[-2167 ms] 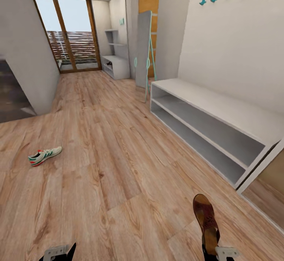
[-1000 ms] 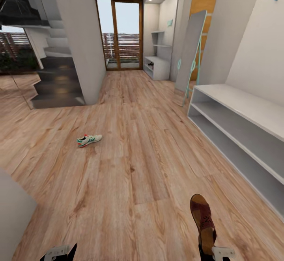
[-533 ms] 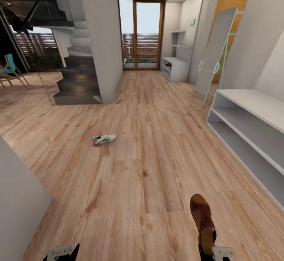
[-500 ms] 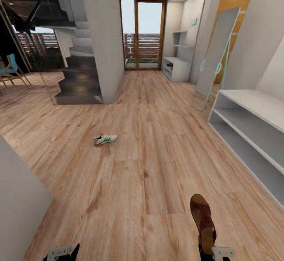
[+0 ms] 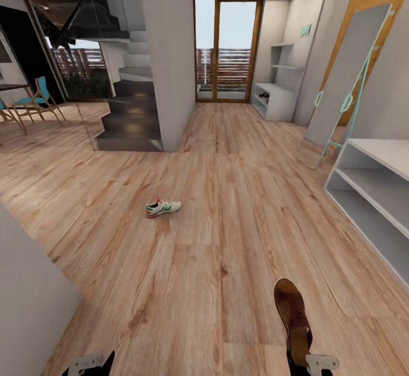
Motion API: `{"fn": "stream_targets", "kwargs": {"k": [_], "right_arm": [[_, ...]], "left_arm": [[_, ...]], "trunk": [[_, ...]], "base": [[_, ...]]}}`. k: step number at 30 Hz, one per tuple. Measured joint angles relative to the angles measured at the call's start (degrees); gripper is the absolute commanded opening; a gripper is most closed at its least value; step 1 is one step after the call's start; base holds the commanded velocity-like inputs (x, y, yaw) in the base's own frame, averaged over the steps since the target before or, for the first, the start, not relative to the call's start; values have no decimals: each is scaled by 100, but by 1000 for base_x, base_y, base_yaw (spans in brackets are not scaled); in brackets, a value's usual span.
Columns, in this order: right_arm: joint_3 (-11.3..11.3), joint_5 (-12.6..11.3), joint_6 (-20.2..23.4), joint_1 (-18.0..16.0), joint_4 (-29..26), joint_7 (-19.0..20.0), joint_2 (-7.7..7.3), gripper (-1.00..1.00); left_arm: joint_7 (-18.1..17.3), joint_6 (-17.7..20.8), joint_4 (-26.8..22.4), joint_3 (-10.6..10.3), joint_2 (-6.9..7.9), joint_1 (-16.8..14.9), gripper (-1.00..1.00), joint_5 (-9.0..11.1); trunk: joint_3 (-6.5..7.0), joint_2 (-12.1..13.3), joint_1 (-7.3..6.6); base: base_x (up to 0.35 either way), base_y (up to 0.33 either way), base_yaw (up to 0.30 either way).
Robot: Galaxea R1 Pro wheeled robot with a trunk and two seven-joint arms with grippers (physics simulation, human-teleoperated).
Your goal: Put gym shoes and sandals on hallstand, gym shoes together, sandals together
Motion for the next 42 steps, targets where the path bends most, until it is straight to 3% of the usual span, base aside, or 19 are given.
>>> {"fn": "stream_targets", "kwargs": {"k": [15,26,42], "right_arm": [[-4,-12,0,0,-13,-16,11,-100],[-9,-27,-1,-1,-31,-27,21,-100],[-9,-28,0,0,-54,-24,16,-100]], "left_arm": [[0,-3,0,0,0,0,100,0],[0,-3,-1,1,0,1,100,0],[0,-2,0,0,0,0,100,0]], "trunk": [[0,0,0],[0,0,0],[0,0,0]], "base": [[338,0,7],[338,0,202],[338,0,17]]}}
